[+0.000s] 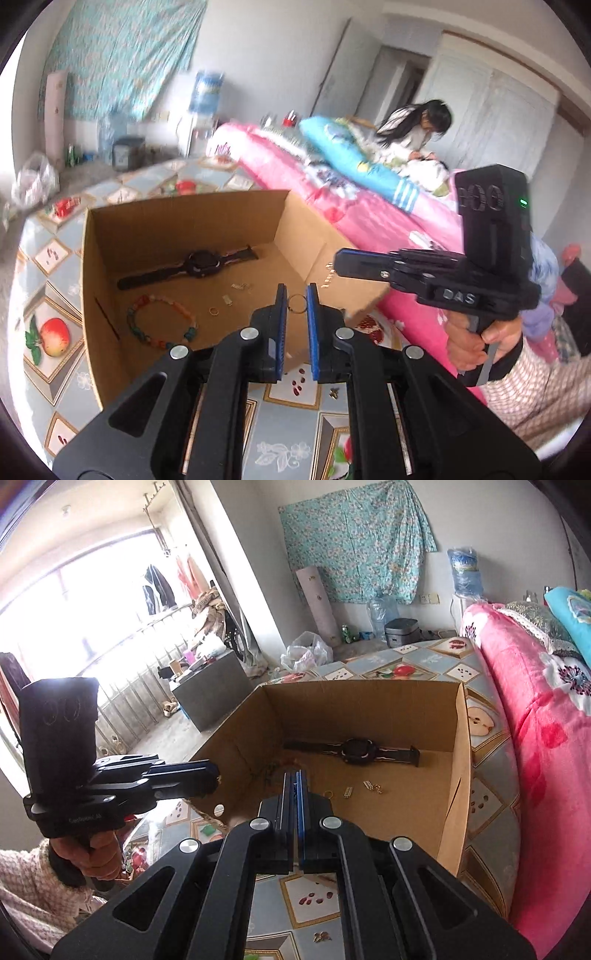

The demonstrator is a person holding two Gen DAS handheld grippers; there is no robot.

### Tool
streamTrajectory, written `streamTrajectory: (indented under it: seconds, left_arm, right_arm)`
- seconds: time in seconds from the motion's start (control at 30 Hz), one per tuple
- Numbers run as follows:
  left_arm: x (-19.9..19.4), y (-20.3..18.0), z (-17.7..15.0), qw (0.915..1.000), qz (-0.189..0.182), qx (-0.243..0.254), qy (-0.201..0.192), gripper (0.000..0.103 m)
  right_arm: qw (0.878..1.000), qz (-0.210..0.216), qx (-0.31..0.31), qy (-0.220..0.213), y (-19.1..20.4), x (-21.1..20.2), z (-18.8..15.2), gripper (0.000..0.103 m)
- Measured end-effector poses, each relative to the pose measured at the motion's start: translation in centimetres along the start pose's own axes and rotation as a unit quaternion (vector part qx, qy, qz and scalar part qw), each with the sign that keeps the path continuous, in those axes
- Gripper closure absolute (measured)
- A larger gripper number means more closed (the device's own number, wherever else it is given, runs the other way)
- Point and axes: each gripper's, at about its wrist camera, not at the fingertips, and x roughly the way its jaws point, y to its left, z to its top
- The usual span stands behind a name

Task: Organize jewelry
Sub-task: 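Carry both held charms into the box and open both tools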

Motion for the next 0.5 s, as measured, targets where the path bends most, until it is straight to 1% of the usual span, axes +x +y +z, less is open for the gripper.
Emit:
streamTrajectory:
  seconds: [0.07,0.13,0.2,0.23,0.3,0.37,0.43,0.5]
  left_arm:
    - [3.1,1.6,1.4,0.9975,-0.005,-0.046,0.053,0.093]
    - [5.5,3.0,2.1,0.9930,-0.012,-0.077,0.089,0.093]
    - [7.9,3.7,2.2,0.9871,-0.001,-0.103,0.123,0.093]
    - [8.7,4.0,2.0,0.9851,0.002,-0.109,0.133,0.093]
    - [10.0,4.3,1.8,0.9808,0.010,-0.121,0.153,0.093]
    - [10.9,4.3,1.6,0.9782,0.015,-0.126,0.164,0.093]
    - [11.7,4.3,1.6,0.9760,0.019,-0.132,0.172,0.093]
    - [12.1,4.3,1.8,0.9735,0.023,-0.139,0.180,0.093]
  right_arm:
    - [1.000,-0.005,0.014,0.026,-1.2,1.4,0.6,0.102]
    - [0.998,-0.001,0.025,0.054,-2.3,2.9,1.1,0.102]
    - [0.997,-0.011,0.032,0.073,-3.0,3.9,1.2,0.102]
    - [0.996,-0.011,0.027,0.086,-3.2,4.6,1.4,0.102]
    - [0.995,-0.021,0.024,0.096,-3.6,5.5,1.7,0.102]
    - [0.993,-0.024,0.016,0.112,-3.7,6.2,2.0,0.102]
    - [0.992,-0.037,0.012,0.116,-3.8,6.6,2.3,0.100]
    - [0.992,-0.038,0.015,0.118,-4.0,6.8,2.4,0.100]
